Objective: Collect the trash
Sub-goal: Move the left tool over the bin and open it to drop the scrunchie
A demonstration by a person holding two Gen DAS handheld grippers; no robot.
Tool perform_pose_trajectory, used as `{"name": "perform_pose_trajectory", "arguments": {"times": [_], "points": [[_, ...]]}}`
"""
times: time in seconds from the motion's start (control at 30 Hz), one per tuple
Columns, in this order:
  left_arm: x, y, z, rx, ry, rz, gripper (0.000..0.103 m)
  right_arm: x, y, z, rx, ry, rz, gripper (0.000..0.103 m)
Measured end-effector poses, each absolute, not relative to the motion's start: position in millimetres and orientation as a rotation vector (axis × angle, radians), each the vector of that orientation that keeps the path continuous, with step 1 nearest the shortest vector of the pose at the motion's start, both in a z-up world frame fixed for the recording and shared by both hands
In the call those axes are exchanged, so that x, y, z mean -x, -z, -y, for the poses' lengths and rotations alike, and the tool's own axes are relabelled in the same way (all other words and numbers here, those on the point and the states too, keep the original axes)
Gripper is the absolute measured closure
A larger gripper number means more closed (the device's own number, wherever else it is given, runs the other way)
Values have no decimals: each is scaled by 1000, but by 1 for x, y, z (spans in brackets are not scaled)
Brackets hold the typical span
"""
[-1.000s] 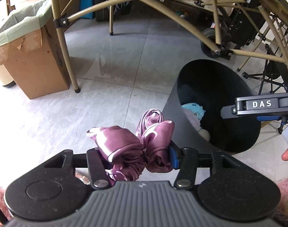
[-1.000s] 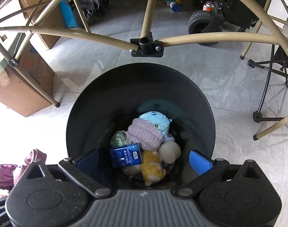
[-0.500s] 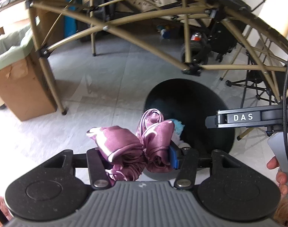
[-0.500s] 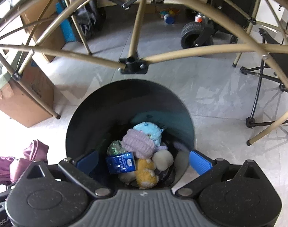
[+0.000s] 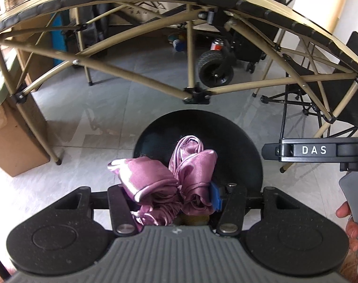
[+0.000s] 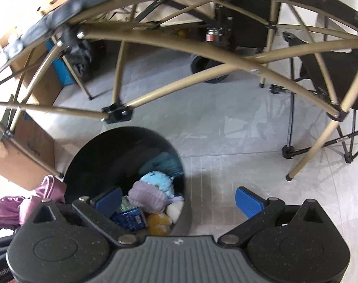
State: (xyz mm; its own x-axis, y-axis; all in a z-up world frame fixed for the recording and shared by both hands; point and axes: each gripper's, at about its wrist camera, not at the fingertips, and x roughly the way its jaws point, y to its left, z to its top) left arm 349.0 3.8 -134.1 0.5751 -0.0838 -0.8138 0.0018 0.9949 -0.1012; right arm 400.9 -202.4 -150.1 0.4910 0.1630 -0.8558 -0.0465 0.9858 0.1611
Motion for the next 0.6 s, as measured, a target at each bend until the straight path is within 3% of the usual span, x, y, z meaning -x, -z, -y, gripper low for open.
{"name": "perform_pose_trajectory", "arguments": {"times": [0.6], "points": [[-405, 151, 45, 105, 67, -1125, 50, -394, 161, 277, -261, 44, -1002, 0]]}}
